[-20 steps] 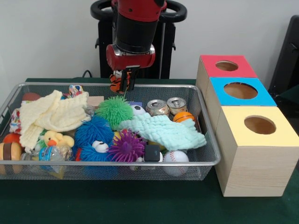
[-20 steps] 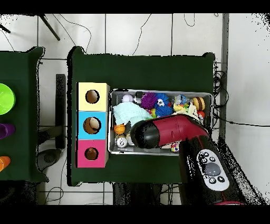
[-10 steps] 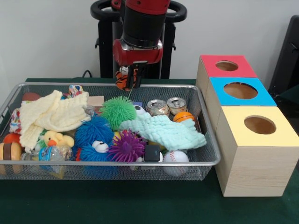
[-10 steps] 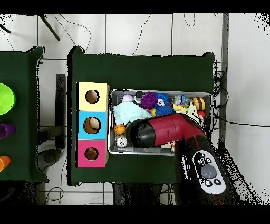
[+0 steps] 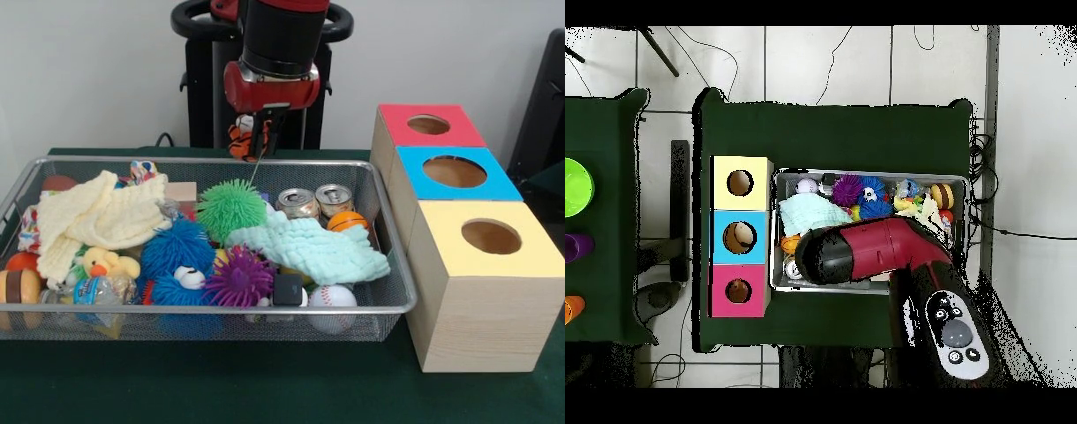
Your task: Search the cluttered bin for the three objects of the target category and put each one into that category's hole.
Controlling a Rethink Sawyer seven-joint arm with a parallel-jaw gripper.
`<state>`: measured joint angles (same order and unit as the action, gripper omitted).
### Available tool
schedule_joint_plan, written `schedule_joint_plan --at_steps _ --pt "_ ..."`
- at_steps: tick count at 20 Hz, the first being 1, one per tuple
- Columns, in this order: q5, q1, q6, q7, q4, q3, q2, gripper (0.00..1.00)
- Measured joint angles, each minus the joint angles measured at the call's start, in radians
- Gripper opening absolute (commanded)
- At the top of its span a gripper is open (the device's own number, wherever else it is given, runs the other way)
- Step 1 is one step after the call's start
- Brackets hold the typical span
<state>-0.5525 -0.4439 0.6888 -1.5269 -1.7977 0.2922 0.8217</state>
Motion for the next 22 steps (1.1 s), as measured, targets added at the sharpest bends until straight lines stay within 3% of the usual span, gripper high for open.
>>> schedule_joint_plan --at_steps 22 --pt "0.042 0.055 0.001 0.0 -0.049 -0.007 0.059 0.0"
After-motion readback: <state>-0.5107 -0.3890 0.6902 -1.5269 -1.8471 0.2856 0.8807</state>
